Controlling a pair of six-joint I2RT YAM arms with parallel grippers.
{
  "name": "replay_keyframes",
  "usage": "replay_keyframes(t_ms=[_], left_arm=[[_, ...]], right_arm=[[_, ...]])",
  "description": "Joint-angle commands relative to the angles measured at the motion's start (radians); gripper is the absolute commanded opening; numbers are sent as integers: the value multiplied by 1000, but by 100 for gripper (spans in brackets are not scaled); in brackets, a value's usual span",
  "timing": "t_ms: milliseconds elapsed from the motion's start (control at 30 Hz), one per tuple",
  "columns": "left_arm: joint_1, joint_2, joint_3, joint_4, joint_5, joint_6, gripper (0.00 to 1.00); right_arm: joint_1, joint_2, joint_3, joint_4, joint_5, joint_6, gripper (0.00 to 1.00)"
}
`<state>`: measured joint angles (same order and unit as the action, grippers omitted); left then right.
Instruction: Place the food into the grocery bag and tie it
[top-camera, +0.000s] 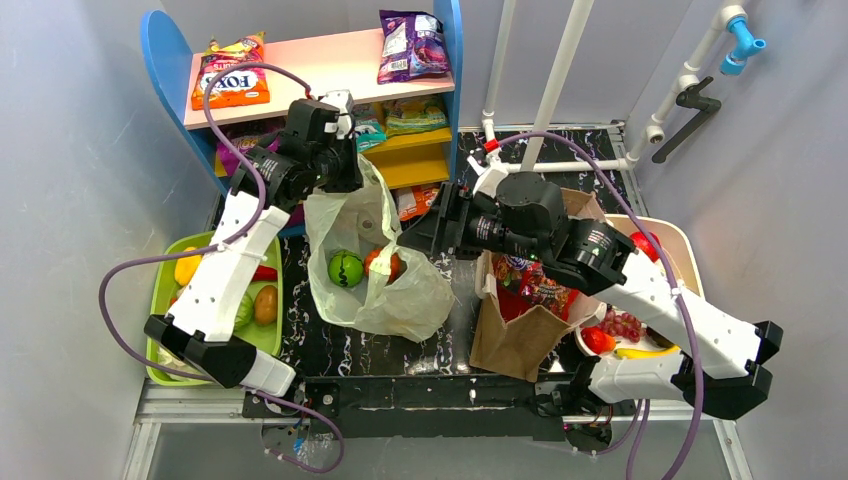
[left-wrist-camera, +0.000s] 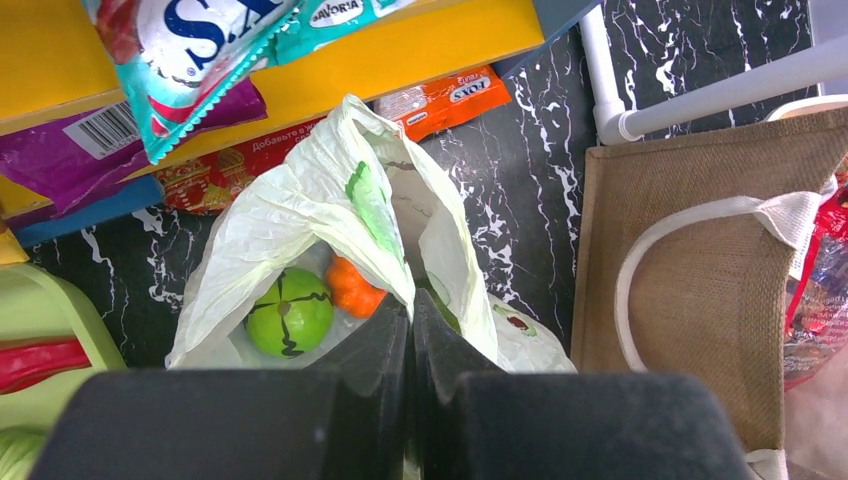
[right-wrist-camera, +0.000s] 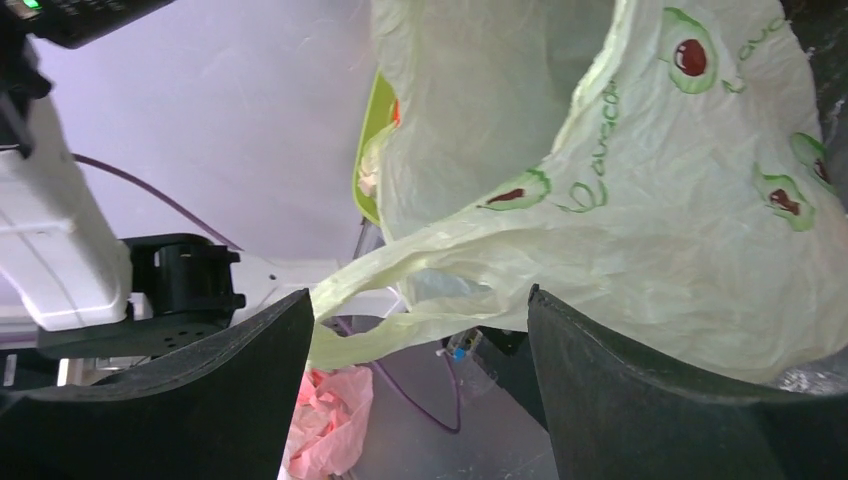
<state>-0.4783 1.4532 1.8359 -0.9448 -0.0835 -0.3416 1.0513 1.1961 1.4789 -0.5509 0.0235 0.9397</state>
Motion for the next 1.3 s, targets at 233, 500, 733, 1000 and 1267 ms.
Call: replay_keyframes(t_ms=[233,500,733,1000,1267], left_arm=[[61,-19,9,15,50,1,0],[92,-19,6,15,81,6,0],[105,-43,7,-16,79,13,0],[105,-149,16,-97,102,-5,0],[105,-280,-47,-74,270,-60,0]], right_arm=[[157,72,85,113,66,30,83],[229,106,86,138,84,46,68],[243,122,152,63,130,-19,1],[15,155,318,-137,-85,-162,1],[-164,323,554,-304,-335,-382,1]])
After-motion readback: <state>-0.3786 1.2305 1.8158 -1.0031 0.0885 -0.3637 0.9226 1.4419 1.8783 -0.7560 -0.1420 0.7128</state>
